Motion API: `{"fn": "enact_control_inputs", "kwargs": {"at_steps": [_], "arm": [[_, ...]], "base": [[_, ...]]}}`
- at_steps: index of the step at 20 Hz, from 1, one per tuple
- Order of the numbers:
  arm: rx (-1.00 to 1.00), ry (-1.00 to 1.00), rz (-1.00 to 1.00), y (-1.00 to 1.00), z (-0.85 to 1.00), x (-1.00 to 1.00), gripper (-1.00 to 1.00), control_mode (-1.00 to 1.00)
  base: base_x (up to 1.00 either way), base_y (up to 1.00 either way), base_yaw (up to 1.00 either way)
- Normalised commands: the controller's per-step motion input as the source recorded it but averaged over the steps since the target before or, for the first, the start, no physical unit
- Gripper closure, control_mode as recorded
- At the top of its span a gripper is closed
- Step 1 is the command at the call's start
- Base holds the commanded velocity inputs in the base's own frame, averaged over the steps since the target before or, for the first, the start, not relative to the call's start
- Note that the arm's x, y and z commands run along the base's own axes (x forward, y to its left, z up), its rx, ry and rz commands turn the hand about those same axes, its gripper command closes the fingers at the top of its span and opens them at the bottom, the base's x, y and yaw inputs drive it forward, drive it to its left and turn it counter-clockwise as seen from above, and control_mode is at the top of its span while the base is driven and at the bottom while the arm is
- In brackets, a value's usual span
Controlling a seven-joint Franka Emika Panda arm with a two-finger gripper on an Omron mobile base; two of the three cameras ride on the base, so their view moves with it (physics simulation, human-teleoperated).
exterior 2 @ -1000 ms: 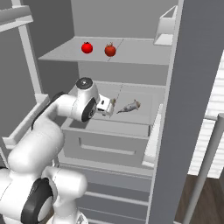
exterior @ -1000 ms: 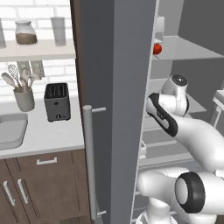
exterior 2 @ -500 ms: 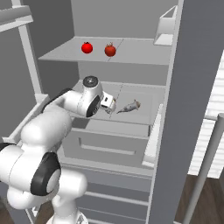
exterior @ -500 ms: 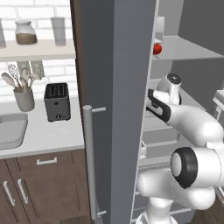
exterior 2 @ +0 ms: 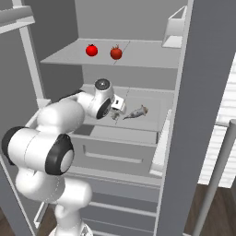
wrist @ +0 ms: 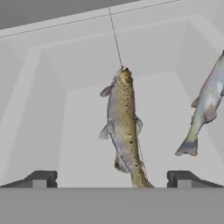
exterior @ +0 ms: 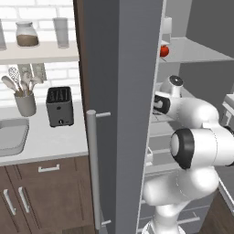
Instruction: Place one tomato and one fish in each tupperware on the nearby counter, to pack two identical lunches.
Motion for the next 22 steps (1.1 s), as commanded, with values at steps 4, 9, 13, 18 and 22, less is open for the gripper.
{"fn": "enact_control_inputs", "kwargs": {"at_steps": [4, 9, 13, 18, 22], "arm": [[0.0, 0.0, 0.02, -0.1, -0.21, 0.39, -1.0, -1.0], [0.0, 0.0, 0.05, -0.12, -0.26, 0.35, -1.0, -1.0], [0.0, 0.0, 0.03, -0.01, -0.28, 0.33, -1.0, -1.0], [0.0, 0.0, 0.03, 0.0, -0.26, 0.36, -1.0, -1.0], [0.0, 0.0, 0.03, 0.0, -0.29, 0.32, -1.0, -1.0]], "base": [[0.0, 0.0, 0.0], [0.0, 0.0, 0.0], [0.0, 0.0, 0.0], [0.0, 0.0, 0.0], [0.0, 0.0, 0.0]]}}
